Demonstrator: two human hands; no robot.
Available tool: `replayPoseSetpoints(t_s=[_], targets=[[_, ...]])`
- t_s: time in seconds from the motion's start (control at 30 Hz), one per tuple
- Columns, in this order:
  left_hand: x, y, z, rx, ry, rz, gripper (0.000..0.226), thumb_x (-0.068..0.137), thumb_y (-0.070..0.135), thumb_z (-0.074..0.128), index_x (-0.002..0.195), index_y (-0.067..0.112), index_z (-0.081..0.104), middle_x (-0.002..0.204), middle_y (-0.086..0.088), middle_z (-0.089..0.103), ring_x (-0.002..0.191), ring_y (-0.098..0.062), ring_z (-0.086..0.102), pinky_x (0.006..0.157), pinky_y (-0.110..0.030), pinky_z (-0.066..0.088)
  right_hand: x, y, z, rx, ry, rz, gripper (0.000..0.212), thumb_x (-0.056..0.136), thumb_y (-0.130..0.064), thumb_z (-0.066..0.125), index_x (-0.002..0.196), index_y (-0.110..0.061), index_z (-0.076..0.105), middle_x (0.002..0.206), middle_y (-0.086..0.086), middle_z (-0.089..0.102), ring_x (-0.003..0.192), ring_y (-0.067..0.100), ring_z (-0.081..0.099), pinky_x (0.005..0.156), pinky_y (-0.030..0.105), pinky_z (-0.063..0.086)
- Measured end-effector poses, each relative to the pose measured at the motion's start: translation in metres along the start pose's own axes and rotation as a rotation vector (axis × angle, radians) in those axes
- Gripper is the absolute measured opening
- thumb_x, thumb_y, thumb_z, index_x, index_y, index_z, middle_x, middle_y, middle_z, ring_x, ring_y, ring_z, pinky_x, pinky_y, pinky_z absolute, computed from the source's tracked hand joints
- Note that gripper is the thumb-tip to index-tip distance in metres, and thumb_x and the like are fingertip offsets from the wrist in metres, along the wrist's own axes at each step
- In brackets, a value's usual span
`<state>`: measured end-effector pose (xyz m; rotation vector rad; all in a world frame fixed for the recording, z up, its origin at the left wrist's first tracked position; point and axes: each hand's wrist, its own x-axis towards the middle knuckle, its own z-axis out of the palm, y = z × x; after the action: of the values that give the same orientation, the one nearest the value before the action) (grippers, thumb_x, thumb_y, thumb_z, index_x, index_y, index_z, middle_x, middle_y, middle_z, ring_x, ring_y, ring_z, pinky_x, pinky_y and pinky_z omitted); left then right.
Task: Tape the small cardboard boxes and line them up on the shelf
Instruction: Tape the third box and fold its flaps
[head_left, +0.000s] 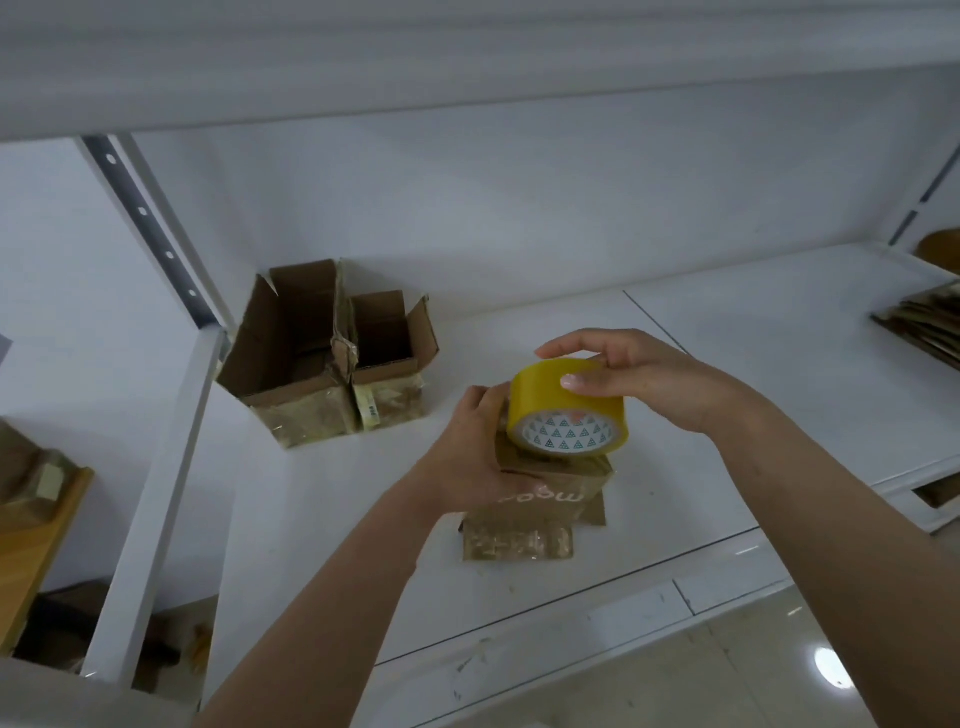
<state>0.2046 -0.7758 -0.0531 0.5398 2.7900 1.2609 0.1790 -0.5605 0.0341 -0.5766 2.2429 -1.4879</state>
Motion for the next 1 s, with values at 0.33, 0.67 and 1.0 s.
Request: replayPoseSetpoints(t_s=[0.33, 0.67, 1.0], targets=[[-0.018, -0.019, -0.017, -0.152, -0.011, 0.003, 0.092, 0.05, 0.056, 0.085, 0.128, 0.044, 0.039, 0.129, 0.003, 0.039, 0.123, -0.006, 0.045, 0.106, -0.031, 0.042, 0.015, -0.002, 0.027, 0.178, 0.09, -0.102, 0.054, 0.076, -0.05, 0.068, 0.078, 0.003, 0.062, 0.072, 0.01, 0.056, 0.072, 0.025, 0.055, 0.075, 0.034, 0.043], [-0.014, -0.016, -0.017, -0.106, -0.113, 0.027, 0.084, 0.066, 0.035, 0.089, 0.134, 0.023, 0.039, 0.127, 0.005, 0.034, 0.115, -0.006, 0.048, 0.093, -0.02, 0.05, -0.004, -0.015, 0.007, -0.061, 0.275, -0.034, 0.044, 0.072, -0.051, 0.07, 0.046, -0.02, 0.054, 0.044, -0.007, 0.044, 0.04, 0.007, 0.041, 0.045, 0.014, 0.034], [-0.011, -0.016, -0.016, -0.117, -0.152, 0.052, 0.081, 0.069, 0.032, 0.088, 0.132, 0.025, 0.037, 0.126, 0.007, 0.033, 0.114, -0.007, 0.047, 0.087, -0.02, 0.053, -0.038, 0.024, -0.026, -0.492, 0.286, 0.363, 0.055, 0.071, -0.055, 0.077, 0.053, -0.009, 0.055, 0.041, 0.0, 0.042, 0.037, 0.008, 0.047, 0.052, 0.024, 0.039]])
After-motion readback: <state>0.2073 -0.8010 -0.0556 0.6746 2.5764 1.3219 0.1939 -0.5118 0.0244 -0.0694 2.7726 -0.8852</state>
